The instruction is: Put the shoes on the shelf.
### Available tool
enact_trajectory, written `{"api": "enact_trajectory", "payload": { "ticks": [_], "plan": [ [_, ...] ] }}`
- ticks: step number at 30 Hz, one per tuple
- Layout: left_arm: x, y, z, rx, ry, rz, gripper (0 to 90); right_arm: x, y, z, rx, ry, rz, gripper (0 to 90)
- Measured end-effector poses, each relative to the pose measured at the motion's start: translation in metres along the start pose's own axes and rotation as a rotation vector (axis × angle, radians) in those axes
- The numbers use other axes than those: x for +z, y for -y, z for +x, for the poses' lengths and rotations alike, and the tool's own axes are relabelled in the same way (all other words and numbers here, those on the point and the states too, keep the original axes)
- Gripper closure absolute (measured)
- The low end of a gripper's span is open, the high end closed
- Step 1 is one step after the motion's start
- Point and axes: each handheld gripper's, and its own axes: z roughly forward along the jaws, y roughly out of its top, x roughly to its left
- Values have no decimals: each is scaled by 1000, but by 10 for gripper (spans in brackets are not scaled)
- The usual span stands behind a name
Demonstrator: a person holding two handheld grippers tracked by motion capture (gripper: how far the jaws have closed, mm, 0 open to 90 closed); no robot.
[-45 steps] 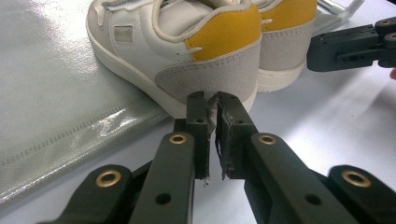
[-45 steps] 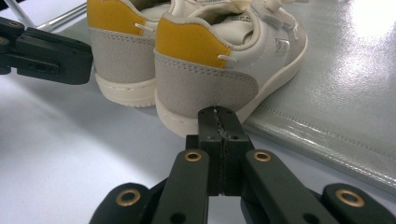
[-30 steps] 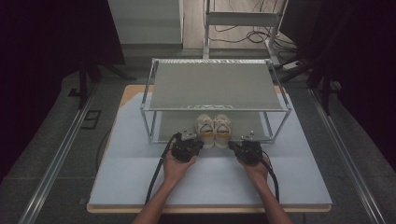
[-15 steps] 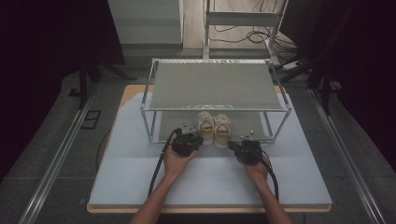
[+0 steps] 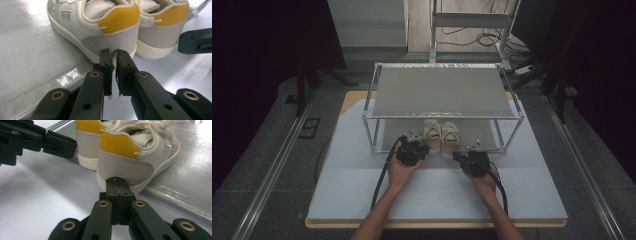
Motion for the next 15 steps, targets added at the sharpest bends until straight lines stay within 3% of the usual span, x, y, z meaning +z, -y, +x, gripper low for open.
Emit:
{"api": "enact_trajectory", "payload": {
  "ticks": [11, 15],
  "plan": [
    [0, 0, 0, -3, 3, 2, 828, 4, -14, -5, 3, 30, -14, 897],
    [1, 0, -1, -1, 4, 1, 826, 17, -18, -12, 15, 56, 7, 897]
  ]
}}
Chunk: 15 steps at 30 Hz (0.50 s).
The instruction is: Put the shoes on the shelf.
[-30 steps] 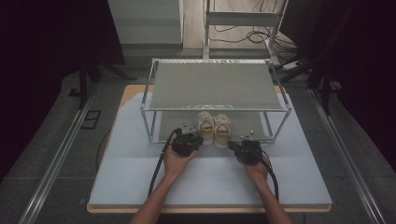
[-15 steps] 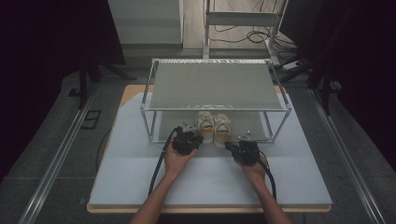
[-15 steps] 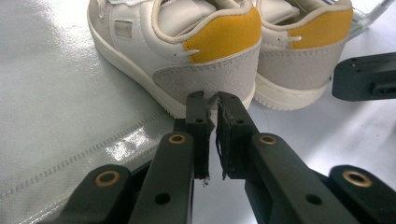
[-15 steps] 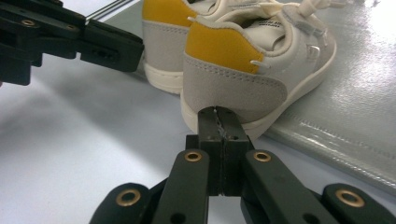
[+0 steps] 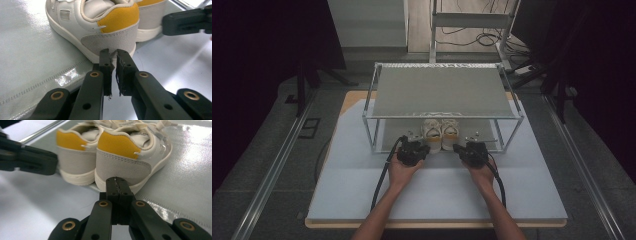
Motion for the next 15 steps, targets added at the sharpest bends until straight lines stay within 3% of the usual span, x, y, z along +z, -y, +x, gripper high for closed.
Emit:
{"api": "enact_trajectory", "payload": {
  "ticks": [8, 12, 15],
  "plan": [
    [1, -1, -1, -6, -6, 2, 828, 18, 3, -4, 18, 25, 24, 896],
    [5, -6, 6, 43, -21, 5, 815, 18, 3, -3, 9, 26, 34, 896],
    [9, -9, 8, 44, -28, 12, 804, 19, 4, -2, 6, 26, 39, 896]
  ]
}}
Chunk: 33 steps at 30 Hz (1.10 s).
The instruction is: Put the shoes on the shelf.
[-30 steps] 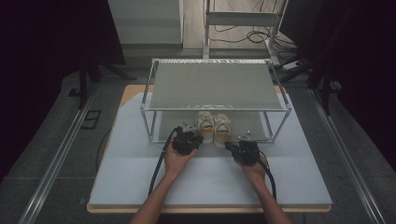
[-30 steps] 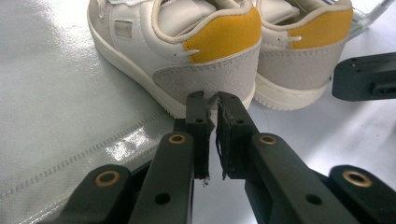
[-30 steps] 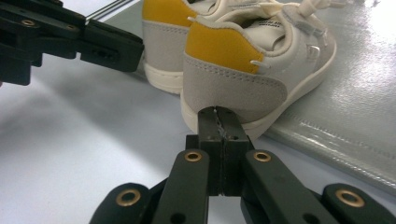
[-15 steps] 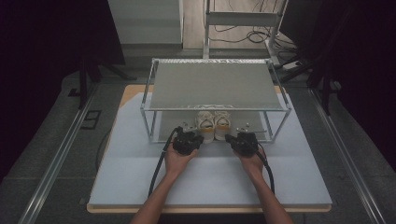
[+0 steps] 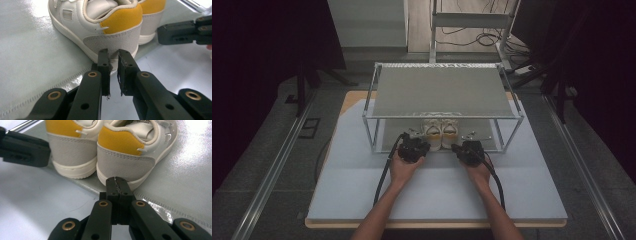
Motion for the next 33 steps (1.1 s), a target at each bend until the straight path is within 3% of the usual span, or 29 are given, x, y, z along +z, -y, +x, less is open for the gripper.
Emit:
{"api": "enact_trajectory", "payload": {
  "ticks": [3, 4, 5, 12, 14, 18, 20, 21, 24, 28, 33],
  "plan": [
    [4, -3, 3, -3, -17, 16, 800, 1, 0, 0, 1, -3, 0, 896],
    [8, -4, 4, -45, -30, 23, 797, 1, 0, 0, 1, -5, 2, 896],
    [10, -5, 5, -51, -25, 22, 796, 1, 0, 0, 1, -4, 1, 896],
    [9, -3, 4, -36, -35, 22, 769, 0, 0, -3, 8, -4, -1, 892],
    [4, -2, 4, -3, -16, -5, 754, -2, 0, -3, 7, -5, -2, 871],
    [-5, 0, 0, 20, -19, -25, 683, -9, 1, -2, 0, -16, -18, 805],
    [-10, 1, -1, 11, -7, -34, 640, -13, 2, -2, -15, -13, -27, 755],
    [-12, 3, -4, -21, -5, -43, 627, -15, 3, -2, -16, -11, -31, 722],
    [-20, 6, -5, -35, 8, -46, 568, -22, 6, -5, -19, -17, -42, 666],
    [-31, 11, -6, -28, 31, -61, 500, -32, 11, -10, -10, -44, -45, 581],
    [-44, 20, -7, -30, 47, -69, 455, -46, 16, -12, -16, -56, -66, 545]
  ]
}}
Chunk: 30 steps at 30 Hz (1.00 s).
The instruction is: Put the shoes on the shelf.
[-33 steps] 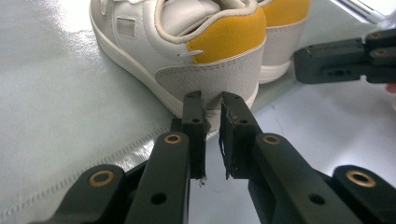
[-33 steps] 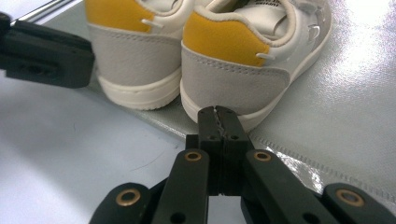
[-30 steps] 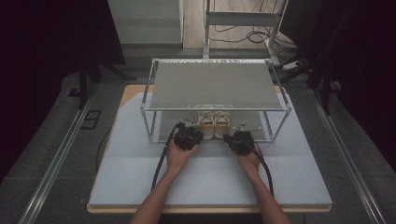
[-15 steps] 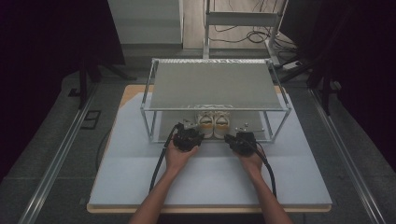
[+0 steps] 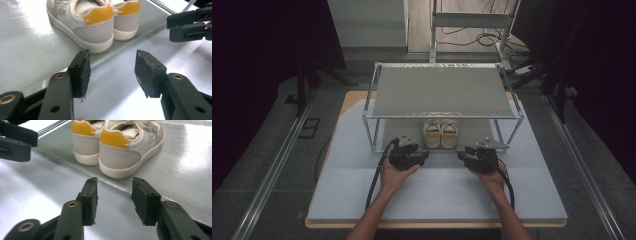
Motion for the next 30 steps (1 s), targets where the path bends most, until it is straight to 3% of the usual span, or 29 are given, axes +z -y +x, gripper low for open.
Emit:
{"api": "enact_trajectory", "payload": {
  "ticks": [11, 19, 30],
  "plan": [
    [-38, 39, 12, -45, 16, 12, 400, -42, 23, -1, -25, -29, -20, 496],
    [-57, 66, 20, -50, -13, 26, 386, -67, 41, -10, -16, -9, -23, 478],
    [-72, 88, 24, -50, -39, 54, 367, -88, 64, -25, 5, 29, -11, 476]
  ]
}}
